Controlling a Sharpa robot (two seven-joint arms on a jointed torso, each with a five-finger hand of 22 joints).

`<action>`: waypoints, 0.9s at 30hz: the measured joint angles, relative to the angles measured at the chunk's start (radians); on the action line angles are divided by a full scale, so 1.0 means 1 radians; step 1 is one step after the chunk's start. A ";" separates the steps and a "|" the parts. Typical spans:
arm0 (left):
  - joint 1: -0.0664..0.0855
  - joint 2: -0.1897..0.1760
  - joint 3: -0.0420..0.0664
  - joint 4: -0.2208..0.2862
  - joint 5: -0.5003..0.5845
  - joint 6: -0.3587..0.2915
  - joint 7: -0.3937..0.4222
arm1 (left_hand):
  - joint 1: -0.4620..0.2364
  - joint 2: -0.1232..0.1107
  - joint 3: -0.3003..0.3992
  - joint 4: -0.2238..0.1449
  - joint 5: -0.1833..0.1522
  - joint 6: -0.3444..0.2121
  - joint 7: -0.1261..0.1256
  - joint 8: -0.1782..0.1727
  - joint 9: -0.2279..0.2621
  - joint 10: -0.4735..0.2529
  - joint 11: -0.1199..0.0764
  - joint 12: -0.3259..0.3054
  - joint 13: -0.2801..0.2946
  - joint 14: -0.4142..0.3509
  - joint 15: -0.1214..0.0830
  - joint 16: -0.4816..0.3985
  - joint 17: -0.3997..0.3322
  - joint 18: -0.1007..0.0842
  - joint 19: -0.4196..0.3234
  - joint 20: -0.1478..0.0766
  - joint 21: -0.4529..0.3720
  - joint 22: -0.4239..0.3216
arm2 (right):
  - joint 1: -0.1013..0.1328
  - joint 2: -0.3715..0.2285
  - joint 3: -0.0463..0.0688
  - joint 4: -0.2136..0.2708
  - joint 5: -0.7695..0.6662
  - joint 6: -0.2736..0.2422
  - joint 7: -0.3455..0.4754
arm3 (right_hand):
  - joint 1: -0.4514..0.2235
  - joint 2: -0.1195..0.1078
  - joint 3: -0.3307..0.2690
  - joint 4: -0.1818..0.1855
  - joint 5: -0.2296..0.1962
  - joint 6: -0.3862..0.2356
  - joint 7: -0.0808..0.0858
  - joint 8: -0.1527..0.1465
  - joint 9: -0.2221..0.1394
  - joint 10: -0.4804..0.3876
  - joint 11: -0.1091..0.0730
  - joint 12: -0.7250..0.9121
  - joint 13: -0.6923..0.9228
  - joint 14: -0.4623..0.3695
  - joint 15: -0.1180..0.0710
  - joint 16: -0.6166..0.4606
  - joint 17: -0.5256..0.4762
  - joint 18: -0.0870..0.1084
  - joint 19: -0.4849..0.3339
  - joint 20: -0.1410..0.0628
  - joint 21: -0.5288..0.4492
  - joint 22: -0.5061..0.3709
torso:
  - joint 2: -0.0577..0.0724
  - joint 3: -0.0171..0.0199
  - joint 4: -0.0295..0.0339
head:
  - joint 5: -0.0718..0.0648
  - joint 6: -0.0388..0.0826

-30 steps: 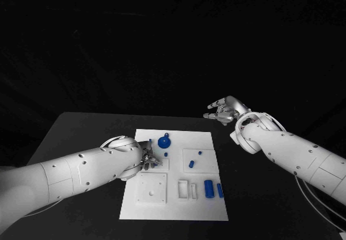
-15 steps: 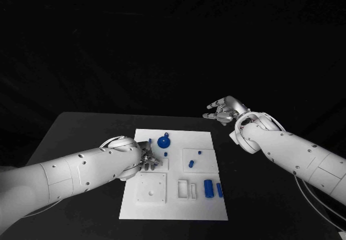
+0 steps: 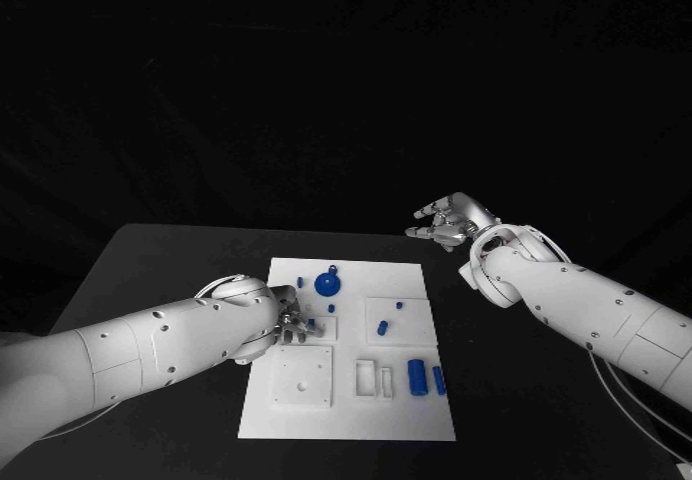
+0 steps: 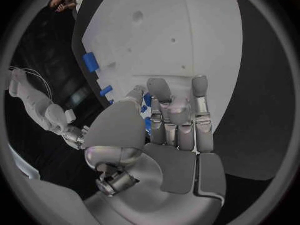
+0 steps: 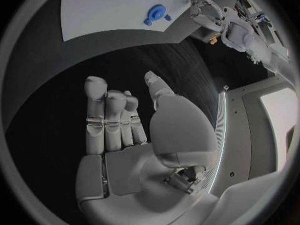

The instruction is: Assemble the parts on the task board

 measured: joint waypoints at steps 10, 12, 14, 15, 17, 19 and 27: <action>0.000 -0.011 0.010 0.001 0.004 -0.008 0.001 | -0.004 -0.113 -0.097 0.103 -0.052 0.000 0.000 0.000 -0.008 0.000 0.000 0.000 -0.009 -0.006 0.001 -0.002 -0.010 0.000 0.000 0.000 0.000 0.000 | -0.002 -0.001 0.000 0.000 0.000 0.000 0.000 | 0.000 0.000 0.000 0.000 0.000 0.000 0.000 0.000 0.000 0.000 0.000 0.000 0.000 0.000 0.000 0.000 0.000 0.000 0.000 0.000 0.000 0.000 | 0.000 0.0001 0.0000 | -0.001 0.000; 0.000 -0.013 0.016 0.002 0.010 -0.009 0.003 | -0.014 -0.123 -0.133 0.105 -0.052 0.000 0.000 0.000 -0.010 0.000 0.000 0.000 -0.012 -0.007 0.000 -0.008 -0.016 0.000 -0.004 -0.004 0.000 0.000 | -0.002 -0.001 0.000 -0.001 0.000 0.000 0.000 | 0.000 0.000 0.000 0.000 0.000 0.000 0.000 0.000 0.000 0.000 0.000 0.000 0.000 0.000 0.000 0.000 0.000 0.000 0.000 0.000 0.000 0.000 | 0.000 0.0006 -0.0006 | -0.001 0.000; 0.000 -0.015 0.022 0.004 0.016 -0.010 0.005 | -0.019 -0.128 -0.159 0.106 -0.052 0.000 0.000 0.000 -0.011 0.000 0.000 -0.002 -0.014 -0.007 0.000 -0.012 -0.020 0.000 -0.005 -0.006 -0.001 0.000 | -0.003 -0.001 0.000 -0.001 0.000 0.000 0.000 | 0.000 0.000 -0.003 -0.002 0.000 0.000 0.000 0.000 0.000 0.000 0.000 0.000 0.000 0.000 0.000 0.000 0.000 0.000 0.000 0.000 0.000 0.000 | 0.000 0.0007 -0.0007 | -0.001 0.000; 0.000 -0.016 0.027 0.006 0.021 -0.010 0.006 | -0.019 -0.128 -0.165 0.106 -0.052 0.000 0.000 0.000 -0.013 0.000 0.000 -0.004 -0.015 -0.013 0.001 -0.015 -0.022 0.000 -0.002 -0.009 -0.004 0.000 | -0.003 -0.001 0.000 -0.002 0.000 0.000 0.000 | 0.000 0.000 -0.005 -0.001 0.000 0.000 0.000 0.000 0.000 0.000 0.000 0.000 0.000 0.000 0.000 0.000 0.000 0.000 0.000 0.000 0.000 0.000 | 0.000 0.0007 -0.0007 | -0.002 0.001; 0.000 -0.019 0.035 0.009 0.029 -0.010 0.009 | -0.019 -0.128 -0.167 0.105 -0.052 -0.001 0.001 0.000 -0.014 0.000 0.000 -0.008 -0.018 -0.014 0.000 -0.018 -0.028 0.000 -0.007 -0.016 -0.004 0.000 | -0.004 -0.001 0.000 -0.002 0.000 0.000 0.000 | 0.000 0.000 -0.006 0.000 0.000 0.000 0.000 0.000 0.000 0.000 0.000 0.000 0.000 0.000 0.000 0.000 0.000 0.000 0.000 0.000 0.000 0.000 | 0.000 0.0010 -0.0007 | -0.002 0.001; 0.000 -0.024 0.048 0.013 0.042 -0.010 0.012 | -0.019 -0.128 -0.167 0.105 -0.052 -0.009 0.009 0.000 -0.019 0.000 0.000 -0.020 -0.023 -0.026 0.000 -0.034 -0.045 0.000 -0.008 -0.022 -0.011 0.000 | -0.004 -0.001 0.000 -0.002 0.000 0.000 0.000 | 0.000 0.000 -0.006 0.000 0.000 0.000 0.000 0.000 0.000 0.000 0.000 0.000 0.000 0.000 0.000 0.000 0.000 0.000 0.000 0.000 0.000 0.000 | 0.000 0.0013 -0.0006 | -0.002 0.001; 0.016 -0.053 0.097 0.023 0.125 -0.008 0.022 | 0.021 -0.056 -0.122 0.079 0.029 -0.113 0.036 -0.005 -0.118 0.000 0.007 -0.085 -0.024 -0.076 0.005 -0.081 -0.118 -0.055 -0.018 -0.058 -0.050 0.000 | -0.005 -0.002 0.000 -0.003 0.000 0.000 0.000 | 0.000 0.000 -0.010 0.004 0.005 -0.003 0.003 0.000 0.000 0.000 0.000 0.000 -0.001 0.000 0.000 0.000 0.000 0.000 0.000 0.000 0.000 0.000 | -0.001 0.0025 0.0009 | -0.004 0.006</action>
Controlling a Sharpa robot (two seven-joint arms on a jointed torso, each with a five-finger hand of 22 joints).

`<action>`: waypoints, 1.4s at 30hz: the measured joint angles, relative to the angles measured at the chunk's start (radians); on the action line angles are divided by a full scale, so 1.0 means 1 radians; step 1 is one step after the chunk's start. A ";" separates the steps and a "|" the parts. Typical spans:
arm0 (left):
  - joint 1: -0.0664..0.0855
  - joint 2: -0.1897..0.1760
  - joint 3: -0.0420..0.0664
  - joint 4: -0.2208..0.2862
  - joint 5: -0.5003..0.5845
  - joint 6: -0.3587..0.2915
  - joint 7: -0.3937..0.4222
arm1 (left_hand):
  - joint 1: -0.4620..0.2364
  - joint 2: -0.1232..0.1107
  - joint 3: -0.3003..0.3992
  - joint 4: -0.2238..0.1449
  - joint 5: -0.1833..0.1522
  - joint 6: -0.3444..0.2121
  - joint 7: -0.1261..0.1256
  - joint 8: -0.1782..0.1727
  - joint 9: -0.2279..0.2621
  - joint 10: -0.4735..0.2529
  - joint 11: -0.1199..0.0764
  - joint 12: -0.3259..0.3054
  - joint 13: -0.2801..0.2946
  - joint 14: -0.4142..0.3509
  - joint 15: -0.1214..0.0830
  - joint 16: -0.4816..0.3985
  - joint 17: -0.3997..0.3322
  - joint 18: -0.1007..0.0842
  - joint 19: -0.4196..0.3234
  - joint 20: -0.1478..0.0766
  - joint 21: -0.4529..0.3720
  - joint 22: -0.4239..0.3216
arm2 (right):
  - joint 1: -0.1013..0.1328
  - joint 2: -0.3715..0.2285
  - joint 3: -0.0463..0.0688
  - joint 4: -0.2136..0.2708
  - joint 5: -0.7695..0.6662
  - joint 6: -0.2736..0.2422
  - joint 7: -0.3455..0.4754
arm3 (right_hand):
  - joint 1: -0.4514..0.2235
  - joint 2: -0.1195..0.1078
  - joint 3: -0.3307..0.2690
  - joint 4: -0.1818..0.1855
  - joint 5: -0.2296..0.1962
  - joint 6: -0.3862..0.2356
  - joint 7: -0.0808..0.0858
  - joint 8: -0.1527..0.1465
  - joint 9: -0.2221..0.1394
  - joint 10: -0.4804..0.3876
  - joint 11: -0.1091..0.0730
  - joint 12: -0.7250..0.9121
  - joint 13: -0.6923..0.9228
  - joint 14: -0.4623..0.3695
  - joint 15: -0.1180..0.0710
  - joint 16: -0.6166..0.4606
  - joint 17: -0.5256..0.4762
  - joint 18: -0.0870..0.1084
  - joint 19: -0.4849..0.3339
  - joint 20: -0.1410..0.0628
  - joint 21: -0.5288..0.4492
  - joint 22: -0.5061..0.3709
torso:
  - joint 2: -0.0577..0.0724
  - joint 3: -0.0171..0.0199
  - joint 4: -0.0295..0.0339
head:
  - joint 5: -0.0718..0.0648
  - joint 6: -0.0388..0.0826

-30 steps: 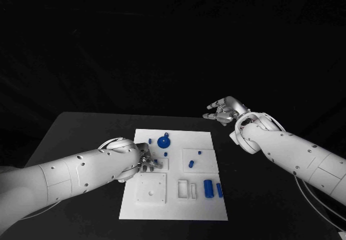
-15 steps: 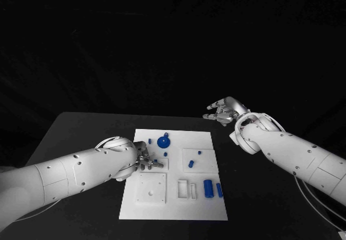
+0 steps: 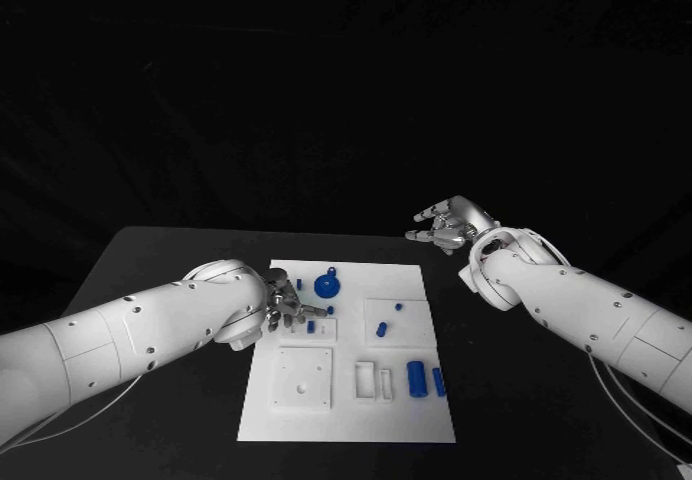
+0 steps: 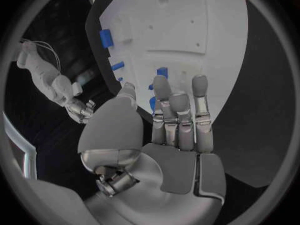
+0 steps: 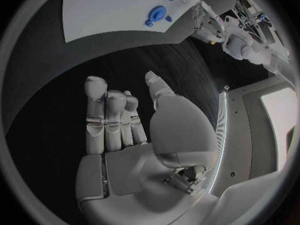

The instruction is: Assemble the parts on the task board

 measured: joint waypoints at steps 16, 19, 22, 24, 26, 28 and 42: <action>0.067 0.035 0.016 -0.178 0.142 0.019 0.022 | 0.013 0.181 -0.123 -0.220 0.250 -0.142 0.050 0.011 -0.336 -0.064 0.027 0.010 0.049 -0.041 0.024 0.034 -0.098 0.000 0.004 0.011 -0.070 0.000 | 0.000 0.002 0.000 -0.004 0.003 0.000 0.001 | -0.004 -0.004 -0.006 0.006 0.020 -0.020 0.003 0.000 0.000 0.000 0.000 0.000 -0.001 0.000 0.000 -0.004 0.000 0.010 0.000 0.000 0.000 0.000 | 0.003 -0.0007 -0.0041 | 0.017 0.024; 0.071 0.052 0.016 -0.215 0.141 0.030 0.025 | 0.013 0.181 -0.128 -0.215 0.225 -0.155 0.058 0.011 -0.364 -0.065 0.028 0.010 0.046 -0.041 0.024 0.034 -0.104 0.000 0.004 0.011 -0.076 0.000 | 0.000 0.004 0.000 -0.005 0.003 0.000 0.001 | -0.004 -0.004 -0.006 0.006 0.022 -0.020 0.003 0.000 0.000 0.000 0.000 0.000 -0.001 0.000 0.000 -0.004 0.000 0.010 0.000 0.000 0.000 0.000 | 0.005 -0.0012 -0.0054 | 0.019 0.026; 0.074 0.073 0.017 -0.257 0.131 0.043 0.027 | 0.009 0.178 -0.128 -0.213 0.203 -0.172 0.065 0.006 -0.399 -0.068 0.032 0.010 0.046 -0.045 0.027 0.034 -0.110 0.000 0.007 0.015 -0.082 0.000 | 0.000 0.004 0.000 -0.004 0.004 0.000 0.001 | -0.004 -0.004 -0.006 0.006 0.022 -0.020 0.003 0.000 0.000 0.000 0.000 0.000 -0.001 0.000 0.000 -0.004 0.000 0.010 0.000 0.000 0.000 0.000 | 0.007 -0.0016 -0.0067 | 0.020 0.028; 0.075 0.085 0.017 -0.276 0.124 0.049 0.029 | 0.007 0.176 -0.123 -0.208 0.200 -0.183 0.067 0.005 -0.416 -0.070 0.034 0.010 0.046 -0.045 0.027 0.034 -0.113 0.000 0.007 0.015 -0.082 0.000 | 0.000 0.005 0.000 -0.004 0.004 -0.001 0.001 | -0.004 -0.004 -0.006 0.006 0.022 -0.020 0.002 0.000 0.000 0.000 0.000 0.000 -0.001 0.000 0.000 -0.004 0.000 0.010 0.000 0.000 0.000 0.000 | 0.008 -0.0018 -0.0074 | 0.020 0.029; 0.076 0.098 0.017 -0.299 0.115 0.056 0.031 | 0.005 0.174 -0.122 -0.207 0.200 -0.183 0.067 0.012 -0.433 -0.072 0.035 0.010 0.046 -0.045 0.027 0.035 -0.116 0.000 0.007 0.015 -0.087 0.000 | 0.000 0.005 0.000 -0.003 0.004 -0.001 0.001 | -0.004 -0.004 -0.006 0.006 0.023 -0.020 0.002 0.000 0.000 0.000 0.000 0.000 -0.001 0.000 0.000 -0.004 0.000 0.010 0.000 0.000 0.000 0.000 | 0.009 -0.0018 -0.0086 | 0.021 0.030; 0.076 0.114 0.017 -0.327 0.103 0.064 0.034 | 0.008 0.170 -0.122 -0.207 0.209 -0.183 0.067 0.017 -0.441 -0.072 0.035 0.010 0.046 -0.045 0.027 0.039 -0.117 0.000 0.007 0.015 -0.087 0.000 | 0.000 0.006 0.000 -0.001 0.004 -0.001 0.001 | -0.004 -0.004 -0.008 0.008 0.026 -0.020 0.002 0.000 0.000 0.000 0.000 0.000 -0.001 0.000 0.000 -0.004 0.000 0.010 0.000 0.000 0.000 0.000 | 0.011 -0.0019 -0.0099 | 0.020 0.030; 0.063 0.188 0.012 -0.464 0.043 0.090 0.076 | 0.001 0.161 -0.123 -0.204 0.283 -0.255 0.043 0.217 -0.205 -0.079 0.028 0.025 0.057 -0.049 0.024 0.060 -0.121 0.000 0.007 0.015 -0.081 0.000 | 0.001 0.004 0.000 0.015 0.005 -0.001 0.000 | -0.004 -0.004 -0.008 0.008 0.026 -0.020 0.002 0.000 0.000 0.000 0.000 0.000 -0.003 0.000 0.000 -0.004 0.000 0.009 0.000 0.000 -0.003 0.001 | 0.032 -0.0035 -0.0249 | 0.024 0.044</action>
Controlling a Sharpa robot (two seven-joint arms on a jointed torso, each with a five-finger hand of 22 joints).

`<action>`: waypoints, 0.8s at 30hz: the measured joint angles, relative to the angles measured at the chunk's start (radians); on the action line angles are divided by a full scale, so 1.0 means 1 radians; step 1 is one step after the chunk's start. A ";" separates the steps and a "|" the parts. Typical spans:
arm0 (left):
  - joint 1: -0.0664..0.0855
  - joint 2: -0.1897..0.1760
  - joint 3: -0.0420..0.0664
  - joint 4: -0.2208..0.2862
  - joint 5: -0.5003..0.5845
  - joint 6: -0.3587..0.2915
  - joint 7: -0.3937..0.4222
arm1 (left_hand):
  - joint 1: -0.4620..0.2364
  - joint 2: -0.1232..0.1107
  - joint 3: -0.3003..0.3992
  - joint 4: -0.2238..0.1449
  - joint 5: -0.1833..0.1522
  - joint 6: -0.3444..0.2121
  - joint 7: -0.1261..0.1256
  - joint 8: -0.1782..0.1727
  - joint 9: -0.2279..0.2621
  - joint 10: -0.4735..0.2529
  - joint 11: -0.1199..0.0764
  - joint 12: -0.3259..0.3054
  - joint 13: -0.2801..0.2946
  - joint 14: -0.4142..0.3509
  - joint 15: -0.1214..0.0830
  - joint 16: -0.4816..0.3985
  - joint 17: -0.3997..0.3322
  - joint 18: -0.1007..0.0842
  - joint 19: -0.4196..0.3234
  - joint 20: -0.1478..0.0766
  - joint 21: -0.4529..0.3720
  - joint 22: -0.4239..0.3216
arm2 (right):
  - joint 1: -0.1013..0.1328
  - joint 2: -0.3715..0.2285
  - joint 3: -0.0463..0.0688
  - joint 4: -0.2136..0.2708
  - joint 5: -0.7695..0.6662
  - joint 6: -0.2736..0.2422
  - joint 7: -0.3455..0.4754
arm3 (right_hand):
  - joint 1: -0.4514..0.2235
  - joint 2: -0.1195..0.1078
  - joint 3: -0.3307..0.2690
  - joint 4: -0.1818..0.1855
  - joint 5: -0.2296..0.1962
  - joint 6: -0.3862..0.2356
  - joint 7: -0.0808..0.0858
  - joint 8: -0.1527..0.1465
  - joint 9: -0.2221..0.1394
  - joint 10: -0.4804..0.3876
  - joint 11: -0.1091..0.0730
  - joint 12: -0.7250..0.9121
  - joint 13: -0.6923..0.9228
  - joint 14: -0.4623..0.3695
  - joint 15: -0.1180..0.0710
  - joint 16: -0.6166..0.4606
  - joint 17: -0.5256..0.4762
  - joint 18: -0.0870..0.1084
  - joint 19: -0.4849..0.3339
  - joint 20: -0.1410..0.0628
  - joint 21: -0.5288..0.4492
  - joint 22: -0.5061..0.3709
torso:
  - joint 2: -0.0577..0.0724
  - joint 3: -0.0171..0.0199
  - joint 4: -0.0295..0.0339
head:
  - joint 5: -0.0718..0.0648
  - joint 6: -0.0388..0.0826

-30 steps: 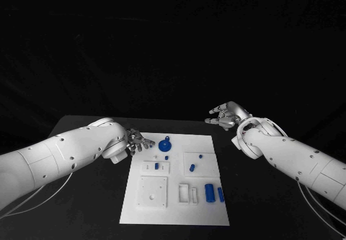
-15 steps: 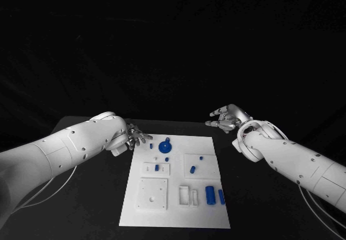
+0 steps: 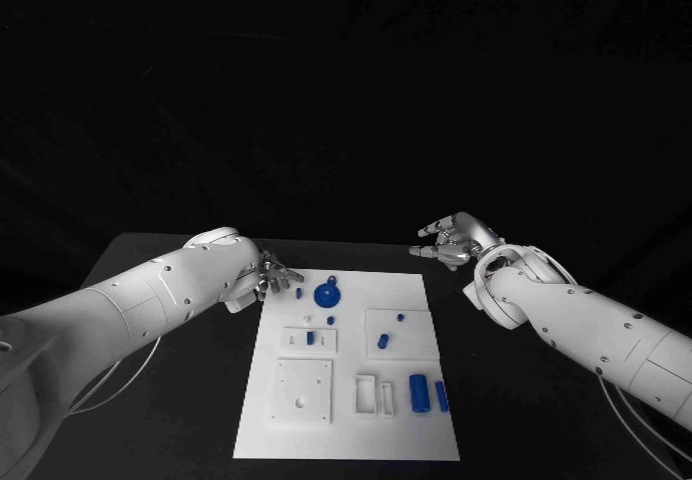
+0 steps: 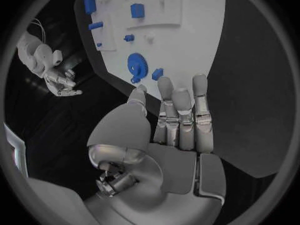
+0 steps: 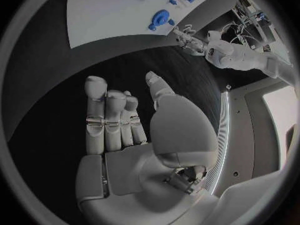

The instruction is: Assemble the parts on the task board

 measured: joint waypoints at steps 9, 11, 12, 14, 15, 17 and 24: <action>-0.006 0.015 -0.003 -0.030 -0.036 0.005 0.021 | -0.002 -0.017 0.020 0.044 0.000 -0.017 -0.004 0.038 0.113 -0.003 -0.003 0.007 0.003 -0.004 -0.004 0.002 0.000 0.000 0.000 0.000 0.008 0.000 | 0.001 -0.003 0.000 0.006 0.000 -0.001 -0.001 | 0.000 0.000 0.000 0.000 0.000 0.001 -0.001 0.000 0.000 0.000 0.000 0.000 0.000 0.000 0.000 0.000 0.000 0.000 0.000 0.000 0.000 0.000 | 0.010 -0.0012 -0.0076 | 0.001 0.004; -0.007 0.018 -0.003 -0.035 -0.045 0.006 0.023 | -0.003 -0.017 0.019 0.047 0.000 -0.017 -0.004 0.038 0.115 -0.003 -0.003 0.007 0.003 -0.004 -0.004 0.002 -0.001 0.000 0.000 0.000 0.008 0.000 | 0.001 -0.003 0.000 0.006 0.000 -0.001 -0.002 | 0.000 0.000 0.000 0.000 0.000 0.001 -0.001 0.000 0.000 0.000 0.000 0.000 0.000 0.000 0.000 0.000 0.000 0.000 0.000 0.000 0.000 0.000 | 0.011 -0.0014 -0.0083 | 0.001 0.004; -0.007 0.019 -0.003 -0.037 -0.050 0.007 0.024 | -0.006 -0.021 0.020 0.049 0.000 -0.017 -0.004 0.038 0.116 -0.003 -0.003 0.007 0.003 -0.004 -0.004 0.002 -0.001 0.000 0.000 0.000 0.008 0.000 | 0.001 -0.002 0.000 0.007 0.000 -0.001 -0.002 | 0.000 0.000 0.000 0.000 0.000 0.001 -0.001 0.000 0.000 0.000 0.000 0.000 0.000 0.000 0.000 0.000 0.000 0.000 0.000 0.000 0.000 0.000 | 0.012 -0.0015 -0.0087 | 0.001 0.004; -0.007 0.022 -0.003 -0.041 -0.061 0.009 0.026 | -0.002 -0.025 0.024 0.059 0.000 -0.017 -0.004 0.038 0.122 -0.003 -0.003 0.007 0.003 -0.004 -0.004 0.002 -0.001 0.000 0.000 0.000 0.008 0.000 | 0.001 -0.002 0.000 0.007 0.000 -0.001 -0.002 | 0.000 0.000 0.000 0.000 0.000 0.001 -0.001 0.000 0.000 0.000 0.000 0.000 0.000 0.000 0.000 0.000 0.000 0.000 0.000 0.000 0.000 0.000 | 0.013 -0.0016 -0.0092 | 0.001 0.004; -0.007 0.023 -0.004 -0.042 -0.065 0.010 0.027 | -0.002 -0.025 0.024 0.059 -0.001 -0.017 -0.004 0.038 0.123 -0.003 -0.003 0.007 0.003 -0.004 -0.004 0.002 -0.001 0.000 0.000 0.000 0.008 0.000 | 0.001 -0.002 0.000 0.007 0.000 -0.001 -0.002 | 0.000 0.000 0.000 0.000 0.000 0.001 -0.001 0.000 0.000 0.000 0.000 0.000 0.000 0.000 0.000 0.000 0.000 -0.001 0.000 0.000 0.000 0.000 | 0.013 -0.0017 -0.0093 | 0.001 0.004; -0.007 0.025 -0.004 -0.044 -0.074 0.013 0.029 | -0.002 -0.025 0.027 0.061 -0.004 -0.017 -0.004 0.038 0.124 -0.003 -0.003 0.007 0.003 -0.004 -0.004 0.002 -0.002 0.000 0.000 0.000 0.008 0.000 | 0.001 -0.002 0.000 0.007 0.000 -0.001 -0.002 | 0.000 0.000 0.000 0.000 0.000 0.001 -0.001 0.000 0.000 0.000 0.000 0.000 0.000 0.000 0.000 0.000 0.000 -0.001 0.000 0.000 0.000 0.000 | 0.013 -0.0018 -0.0096 | 0.001 0.004; -0.008 0.029 -0.004 -0.044 -0.090 0.029 0.035 | -0.006 -0.028 0.030 0.071 -0.007 -0.017 -0.004 0.033 0.124 -0.003 -0.003 0.007 0.003 -0.004 -0.004 0.002 -0.003 0.000 0.000 0.000 0.008 0.000 | 0.001 -0.001 0.000 0.007 0.001 -0.001 -0.003 | 0.000 0.000 -0.003 0.003 0.000 0.001 -0.001 0.000 0.000 0.000 0.000 0.000 0.000 0.000 0.000 0.000 0.000 -0.001 0.000 0.000 0.000 0.000 | 0.013 -0.0026 -0.0099 | -0.001 0.000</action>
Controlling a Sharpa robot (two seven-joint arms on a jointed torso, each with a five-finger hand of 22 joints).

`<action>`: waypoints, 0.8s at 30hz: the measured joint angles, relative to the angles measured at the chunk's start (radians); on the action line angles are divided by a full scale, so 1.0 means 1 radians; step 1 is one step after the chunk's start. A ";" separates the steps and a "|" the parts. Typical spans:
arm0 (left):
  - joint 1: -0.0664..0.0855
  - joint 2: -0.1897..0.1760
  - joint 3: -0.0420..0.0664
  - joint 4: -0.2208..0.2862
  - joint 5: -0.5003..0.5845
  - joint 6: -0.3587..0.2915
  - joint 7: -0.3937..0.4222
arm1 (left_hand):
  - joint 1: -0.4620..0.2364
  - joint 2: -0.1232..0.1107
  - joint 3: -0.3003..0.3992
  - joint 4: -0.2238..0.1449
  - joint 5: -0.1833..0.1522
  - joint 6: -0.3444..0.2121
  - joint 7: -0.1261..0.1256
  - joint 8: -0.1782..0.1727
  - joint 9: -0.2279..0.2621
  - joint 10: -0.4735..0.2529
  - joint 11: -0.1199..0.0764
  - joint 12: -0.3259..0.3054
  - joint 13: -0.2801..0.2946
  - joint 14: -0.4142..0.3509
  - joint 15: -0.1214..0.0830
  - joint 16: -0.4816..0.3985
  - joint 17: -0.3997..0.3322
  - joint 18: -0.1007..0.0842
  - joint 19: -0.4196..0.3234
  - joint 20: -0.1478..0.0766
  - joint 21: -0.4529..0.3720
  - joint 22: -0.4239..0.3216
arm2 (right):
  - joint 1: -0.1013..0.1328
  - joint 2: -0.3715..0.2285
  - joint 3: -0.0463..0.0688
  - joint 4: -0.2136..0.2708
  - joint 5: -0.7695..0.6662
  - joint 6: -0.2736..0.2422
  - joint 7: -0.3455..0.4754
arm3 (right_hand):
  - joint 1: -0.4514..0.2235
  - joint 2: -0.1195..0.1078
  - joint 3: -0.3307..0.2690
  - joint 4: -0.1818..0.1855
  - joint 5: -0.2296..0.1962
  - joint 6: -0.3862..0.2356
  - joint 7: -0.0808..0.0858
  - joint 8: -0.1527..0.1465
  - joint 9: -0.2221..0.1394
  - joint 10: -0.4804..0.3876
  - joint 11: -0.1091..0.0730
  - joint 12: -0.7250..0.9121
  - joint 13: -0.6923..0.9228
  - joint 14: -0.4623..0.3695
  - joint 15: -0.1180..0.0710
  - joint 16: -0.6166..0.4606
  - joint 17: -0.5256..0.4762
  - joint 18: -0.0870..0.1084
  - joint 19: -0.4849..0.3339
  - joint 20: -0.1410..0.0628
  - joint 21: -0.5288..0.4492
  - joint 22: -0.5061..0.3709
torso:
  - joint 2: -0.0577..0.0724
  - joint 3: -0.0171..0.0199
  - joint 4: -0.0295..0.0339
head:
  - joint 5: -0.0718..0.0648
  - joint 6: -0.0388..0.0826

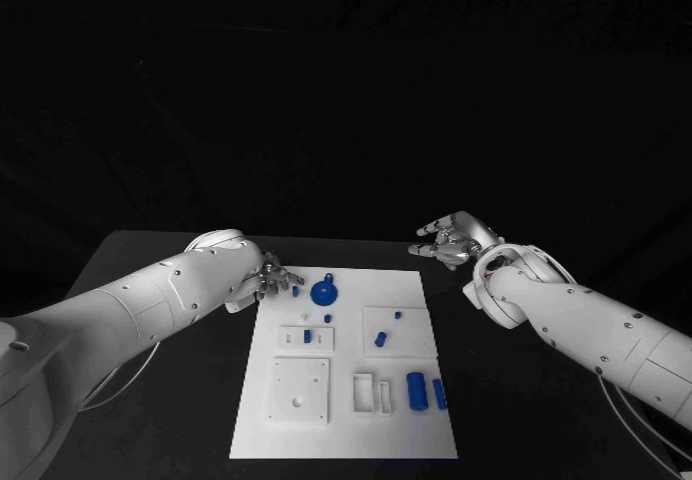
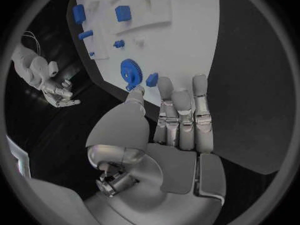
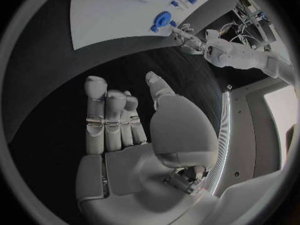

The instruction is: Assemble the parts on the task board

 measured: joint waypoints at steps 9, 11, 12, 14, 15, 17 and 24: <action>0.000 0.000 0.000 0.000 -0.005 0.024 0.003 | 0.000 0.000 0.000 0.000 -0.001 0.000 0.000 -0.011 -0.008 -0.003 -0.003 0.000 -0.001 0.000 0.000 0.000 -0.002 0.000 0.000 0.000 0.000 0.000 | 0.000 0.002 0.000 -0.002 0.000 0.000 0.000 | 0.000 0.000 0.000 0.000 0.000 0.000 0.000 0.000 0.000 0.000 0.000 0.000 0.000 0.000 0.000 0.000 0.000 0.000 0.000 0.000 0.000 0.000 | 0.000 -0.0004 0.0012 | -0.002 -0.001; 0.000 0.000 0.000 0.000 -0.005 0.029 0.003 | 0.000 0.000 0.000 0.000 -0.001 0.000 0.000 -0.020 -0.015 -0.003 -0.003 0.000 -0.001 0.000 0.000 0.000 -0.002 0.000 0.000 0.000 0.000 0.000 | 0.000 0.003 0.000 -0.002 0.000 0.000 -0.001 | 0.000 0.000 0.000 0.000 0.000 0.000 0.000 0.000 0.000 0.000 0.000 0.000 0.000 0.000 0.000 0.000 0.000 0.000 0.000 0.000 0.000 0.000 | 0.000 -0.0006 0.0017 | -0.003 -0.001; 0.000 0.001 0.000 0.000 -0.005 0.032 0.004 | 0.000 0.000 -0.004 -0.004 -0.001 0.000 0.000 -0.027 -0.022 -0.003 -0.003 0.000 -0.001 0.000 0.000 0.000 -0.003 0.000 0.000 0.000 0.000 0.000 | 0.000 0.003 0.000 -0.003 0.000 0.000 -0.001 | 0.000 0.000 0.000 0.000 0.000 0.000 0.000 0.000 0.000 0.000 0.000 0.000 0.000 0.000 0.000 0.000 0.000 0.000 0.000 0.000 0.000 0.000 | 0.000 -0.0008 0.0016 | -0.003 -0.001; 0.000 0.001 0.000 0.000 -0.005 0.035 0.004 | 0.003 0.003 -0.010 -0.010 -0.001 0.000 0.000 -0.039 -0.034 -0.003 -0.003 0.000 -0.002 0.000 0.000 0.000 -0.003 0.000 0.000 0.000 0.000 0.000 | 0.000 0.003 0.000 -0.003 0.000 0.000 -0.001 | 0.000 0.000 0.000 0.000 0.000 0.000 0.000 0.000 0.000 0.000 0.000 0.000 0.000 0.000 0.000 0.000 0.000 0.000 0.000 0.000 0.000 0.000 | 0.000 -0.0009 0.0017 | -0.003 -0.001; 0.000 0.001 0.000 0.000 -0.005 0.038 0.004 | 0.007 0.007 -0.013 -0.018 -0.001 0.001 0.001 -0.047 -0.043 -0.004 -0.003 0.000 -0.003 0.000 0.000 0.000 -0.003 0.000 0.000 0.000 0.000 0.000 | 0.000 0.004 0.000 -0.003 0.000 0.000 -0.001 | 0.000 0.000 0.000 0.000 0.000 0.000 0.000 0.000 0.000 0.000 0.000 0.000 0.000 0.000 0.000 0.000 0.000 0.000 0.000 0.000 0.000 0.000 | 0.000 -0.0009 0.0017 | -0.003 -0.001; 0.000 0.002 0.000 0.000 -0.005 0.042 0.005 | 0.016 0.016 -0.017 -0.034 -0.001 0.006 0.006 -0.065 -0.062 -0.005 -0.001 0.000 -0.003 0.000 0.000 0.000 -0.005 0.000 0.000 0.000 0.000 0.000 | 0.000 0.004 0.000 -0.003 0.000 0.000 -0.001 | 0.000 0.000 0.000 0.000 0.000 0.000 0.000 0.000 0.000 0.000 0.000 0.000 0.000 0.000 0.000 0.000 0.000 0.000 0.000 0.000 0.000 0.000 | 0.000 -0.0009 0.0017 | -0.002 -0.001; 0.000 0.002 0.000 0.000 -0.003 0.051 0.006 | 0.049 0.049 -0.026 -0.079 -0.036 0.022 0.016 -0.132 -0.111 -0.009 0.002 0.000 -0.005 -0.003 0.004 0.000 -0.006 0.000 0.000 0.000 0.000 0.000 | 0.000 0.006 0.000 -0.008 0.000 0.000 -0.001 | 0.000 0.000 0.000 0.000 0.000 0.000 0.000 0.000 0.000 0.000 0.000 0.000 0.000 0.000 0.000 0.000 0.000 -0.001 0.000 0.000 0.000 0.000 | 0.001 -0.0006 0.0014 | -0.001 -0.001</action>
